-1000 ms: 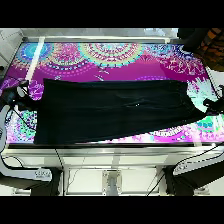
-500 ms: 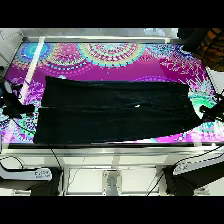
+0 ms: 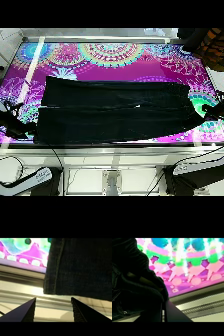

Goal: Fold the clothes and pants, and hang the long-sleeved shirts on hangers.

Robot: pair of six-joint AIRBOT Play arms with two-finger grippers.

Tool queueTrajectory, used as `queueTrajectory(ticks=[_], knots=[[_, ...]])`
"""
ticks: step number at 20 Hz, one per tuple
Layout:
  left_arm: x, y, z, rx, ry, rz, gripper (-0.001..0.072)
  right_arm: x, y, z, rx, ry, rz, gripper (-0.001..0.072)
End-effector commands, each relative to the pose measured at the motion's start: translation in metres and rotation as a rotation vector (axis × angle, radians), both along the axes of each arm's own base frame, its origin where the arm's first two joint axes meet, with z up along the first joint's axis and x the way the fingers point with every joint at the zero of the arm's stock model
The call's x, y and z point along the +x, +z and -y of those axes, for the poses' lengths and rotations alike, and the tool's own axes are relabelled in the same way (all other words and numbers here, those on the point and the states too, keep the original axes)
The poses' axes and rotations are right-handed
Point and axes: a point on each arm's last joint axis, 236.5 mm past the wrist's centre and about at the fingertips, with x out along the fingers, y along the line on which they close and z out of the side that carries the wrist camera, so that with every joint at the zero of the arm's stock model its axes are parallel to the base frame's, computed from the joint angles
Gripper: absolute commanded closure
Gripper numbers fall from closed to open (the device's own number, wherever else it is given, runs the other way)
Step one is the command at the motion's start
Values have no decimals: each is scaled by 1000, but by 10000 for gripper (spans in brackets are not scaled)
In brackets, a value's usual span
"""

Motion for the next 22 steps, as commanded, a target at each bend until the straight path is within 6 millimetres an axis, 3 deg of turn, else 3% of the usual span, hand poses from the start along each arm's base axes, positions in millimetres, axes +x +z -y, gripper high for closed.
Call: queueTrajectory(ticks=[1,5,12,20,21,22], knots=[[-19,-6,6,-2,9,-19,206,3,2,-2,5,8,17,702],[-26,-16,8,-2,7,-34,227,5,2,-5,18,7,28,702],[-8,-29,-2,49,10,59,234,5,2,-5,21,7,27,702],[-17,-43,4,44,22,47,246,8,2,-9,34,6,40,702],[-17,-43,4,43,22,46,291,8,2,-9,36,9,40,702],[-17,-43,4,42,22,46,418,8,2,-9,38,11,39,702]])
